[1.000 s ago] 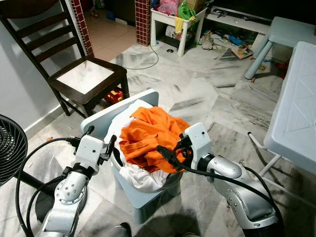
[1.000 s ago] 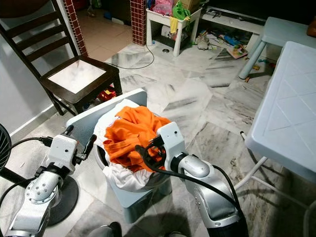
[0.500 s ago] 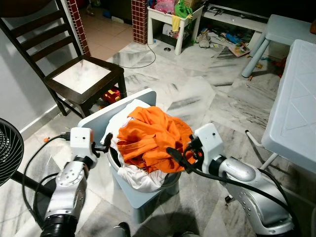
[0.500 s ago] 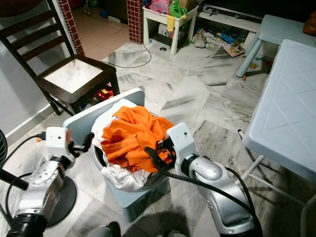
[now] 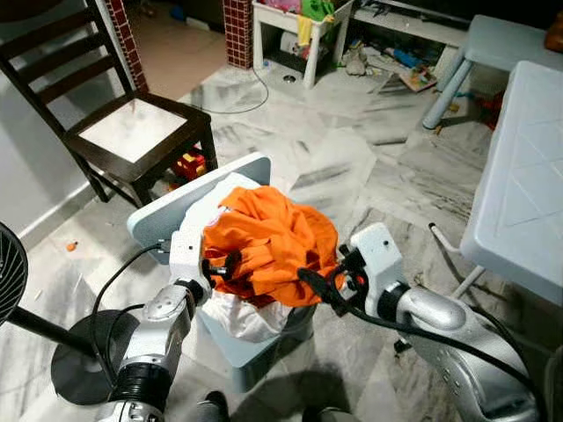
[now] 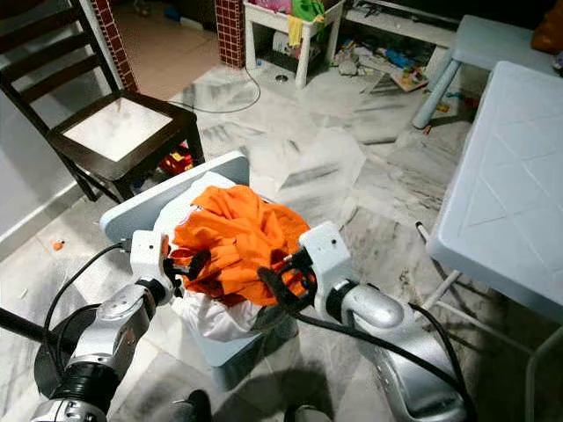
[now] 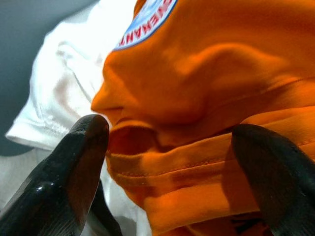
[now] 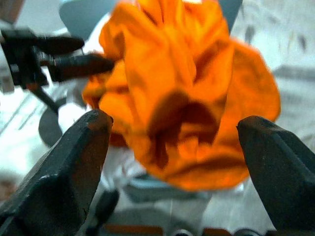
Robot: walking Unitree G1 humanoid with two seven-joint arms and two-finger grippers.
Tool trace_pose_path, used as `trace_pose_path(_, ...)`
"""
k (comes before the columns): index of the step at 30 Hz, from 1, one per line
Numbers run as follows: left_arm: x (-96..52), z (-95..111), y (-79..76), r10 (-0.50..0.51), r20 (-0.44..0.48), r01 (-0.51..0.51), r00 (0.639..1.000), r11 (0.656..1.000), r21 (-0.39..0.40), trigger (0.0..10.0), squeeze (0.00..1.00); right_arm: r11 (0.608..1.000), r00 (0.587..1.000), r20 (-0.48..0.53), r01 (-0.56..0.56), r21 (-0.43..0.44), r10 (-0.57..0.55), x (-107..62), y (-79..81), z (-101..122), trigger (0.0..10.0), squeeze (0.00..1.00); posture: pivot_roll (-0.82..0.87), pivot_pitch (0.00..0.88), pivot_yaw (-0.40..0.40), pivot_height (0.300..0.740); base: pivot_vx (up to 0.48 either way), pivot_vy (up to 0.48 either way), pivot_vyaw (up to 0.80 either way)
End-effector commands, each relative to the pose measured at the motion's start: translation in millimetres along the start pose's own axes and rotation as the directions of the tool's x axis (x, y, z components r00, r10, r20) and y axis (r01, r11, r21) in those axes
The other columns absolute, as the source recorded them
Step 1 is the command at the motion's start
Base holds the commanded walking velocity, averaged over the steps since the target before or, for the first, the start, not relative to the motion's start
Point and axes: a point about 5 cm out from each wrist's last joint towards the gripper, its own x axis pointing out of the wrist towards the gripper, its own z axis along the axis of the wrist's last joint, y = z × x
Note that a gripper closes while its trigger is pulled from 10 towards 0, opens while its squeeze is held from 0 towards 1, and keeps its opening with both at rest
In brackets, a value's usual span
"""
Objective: Hang hanger
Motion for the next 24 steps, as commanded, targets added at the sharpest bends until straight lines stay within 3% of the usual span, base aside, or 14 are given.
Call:
trace_pose_path(1,-2.1,-5.8,1.0,0.016,-0.030,-0.016,0.999,1.000,-0.004,10.0,0.00,1.000,1.000,-0.002,-0.003,0.002,0.003,-6.5,0.8,0.0,10.0,0.00,-0.16,0.284,-0.055,0.740,0.000,0.000,0.00)
trace_pose_path(10,-4.1,-13.4,3.1,0.024,-0.054,-0.026,0.998,0.999,-0.031,9.8,0.00,1.000,1.000,-0.021,-0.014,0.008,0.014,-7.1,2.3,-1.2,10.0,0.00,-0.16,0.296,-0.072,0.740,0.000,0.000,0.00)
trace_pose_path(11,-3.4,-12.8,3.4,0.026,-0.054,-0.028,0.998,0.999,-0.032,9.4,0.00,1.000,1.000,-0.022,-0.013,0.009,0.013,-7.7,2.0,-0.8,10.0,0.00,-0.16,0.297,-0.076,0.740,0.000,0.000,0.00)
trace_pose_path(12,-2.1,-11.5,3.9,0.027,-0.050,-0.029,0.998,0.999,-0.035,3.2,0.00,1.000,1.000,-0.024,-0.012,0.008,0.012,-8.5,1.3,-1.0,10.0,0.00,-0.16,0.298,-0.078,0.740,0.000,0.000,0.00)
trace_pose_path(13,-1.1,-10.4,4.4,0.028,-0.046,-0.029,0.999,0.999,-0.034,0.4,0.00,1.000,1.000,-0.027,-0.011,0.008,0.011,-9.4,0.9,-1.5,10.0,0.00,-0.16,0.299,-0.079,0.740,0.000,0.000,0.00)
trace_pose_path(14,-0.2,-9.5,5.0,0.029,-0.043,-0.031,0.999,0.999,-0.032,0.0,0.00,1.000,0.999,-0.030,-0.010,0.007,0.010,-10.1,0.6,-1.9,10.0,0.00,-0.16,0.299,-0.079,0.740,0.000,0.000,0.00)
trace_pose_path(24,4.5,-3.0,11.6,0.045,-0.008,-0.045,0.999,0.999,0.011,0.0,0.00,1.000,0.999,-0.037,-0.010,0.008,0.010,-9.8,1.2,-2.6,10.0,0.00,-0.17,0.290,-0.078,0.740,0.000,0.000,0.00)
